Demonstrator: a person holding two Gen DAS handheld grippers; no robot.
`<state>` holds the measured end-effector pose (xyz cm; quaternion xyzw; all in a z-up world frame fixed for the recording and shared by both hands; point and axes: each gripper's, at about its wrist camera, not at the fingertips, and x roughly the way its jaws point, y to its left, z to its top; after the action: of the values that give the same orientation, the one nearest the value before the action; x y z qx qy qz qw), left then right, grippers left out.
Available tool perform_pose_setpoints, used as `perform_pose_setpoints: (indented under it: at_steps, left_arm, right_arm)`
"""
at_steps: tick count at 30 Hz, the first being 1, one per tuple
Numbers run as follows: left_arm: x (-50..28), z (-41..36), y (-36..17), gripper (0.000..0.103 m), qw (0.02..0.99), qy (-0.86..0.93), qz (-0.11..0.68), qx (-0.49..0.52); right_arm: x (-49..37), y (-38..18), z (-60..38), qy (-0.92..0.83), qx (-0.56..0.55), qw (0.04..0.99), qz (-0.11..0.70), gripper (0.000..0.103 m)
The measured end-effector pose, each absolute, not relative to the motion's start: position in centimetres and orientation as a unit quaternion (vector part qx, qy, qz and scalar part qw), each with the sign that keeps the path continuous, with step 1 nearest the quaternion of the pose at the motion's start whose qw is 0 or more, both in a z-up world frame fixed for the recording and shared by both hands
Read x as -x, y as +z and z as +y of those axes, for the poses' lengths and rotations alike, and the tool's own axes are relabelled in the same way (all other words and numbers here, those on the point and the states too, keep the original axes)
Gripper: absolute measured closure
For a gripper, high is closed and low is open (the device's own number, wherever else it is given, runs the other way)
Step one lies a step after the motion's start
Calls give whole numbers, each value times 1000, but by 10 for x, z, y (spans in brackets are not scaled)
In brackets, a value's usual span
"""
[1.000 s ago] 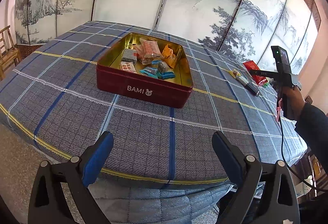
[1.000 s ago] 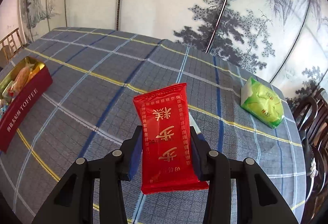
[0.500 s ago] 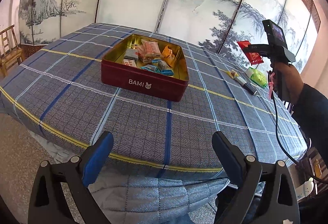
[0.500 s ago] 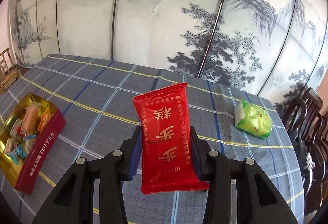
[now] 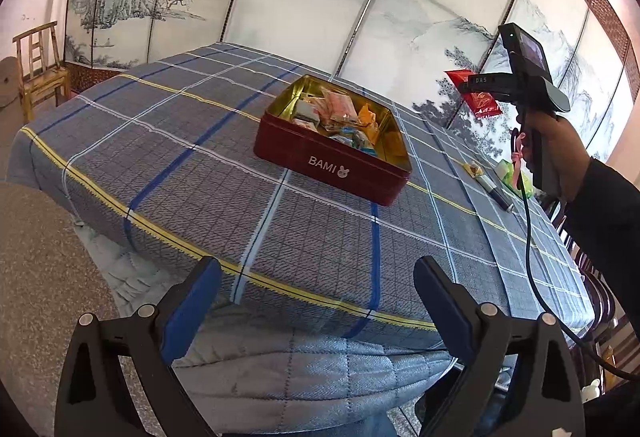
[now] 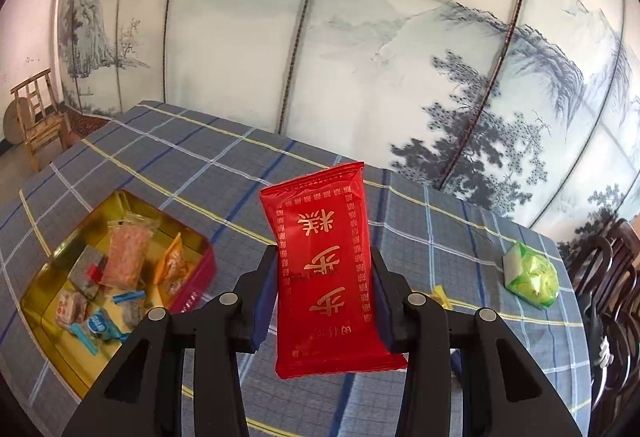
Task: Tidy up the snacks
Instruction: 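Carry the red packet with the right tool over the tin and lower it, then open the right tool to release the red packet into the tin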
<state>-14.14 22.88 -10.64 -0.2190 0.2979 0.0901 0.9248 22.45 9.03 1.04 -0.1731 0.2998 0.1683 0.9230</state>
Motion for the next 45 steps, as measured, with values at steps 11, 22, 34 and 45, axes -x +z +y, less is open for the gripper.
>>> perform_pose_setpoints:
  at_steps: [11,22,34,45]
  left_arm:
    - [158,249,-120,8,914,110,307,242]
    - [165,260,-129,8,906,119,314,256]
    - [162,260,-133,8,904,121,322,253]
    - [160,253,-132,8,904,127,332,240]
  right_arm:
    - [-186,-5,171,225,196,904,305,60]
    - [-151,-47,217,277,194,875,347,60]
    - [-128,-89,232,300,189,851,387,60]
    - [-129,-105,227,310,171,845,401,60]
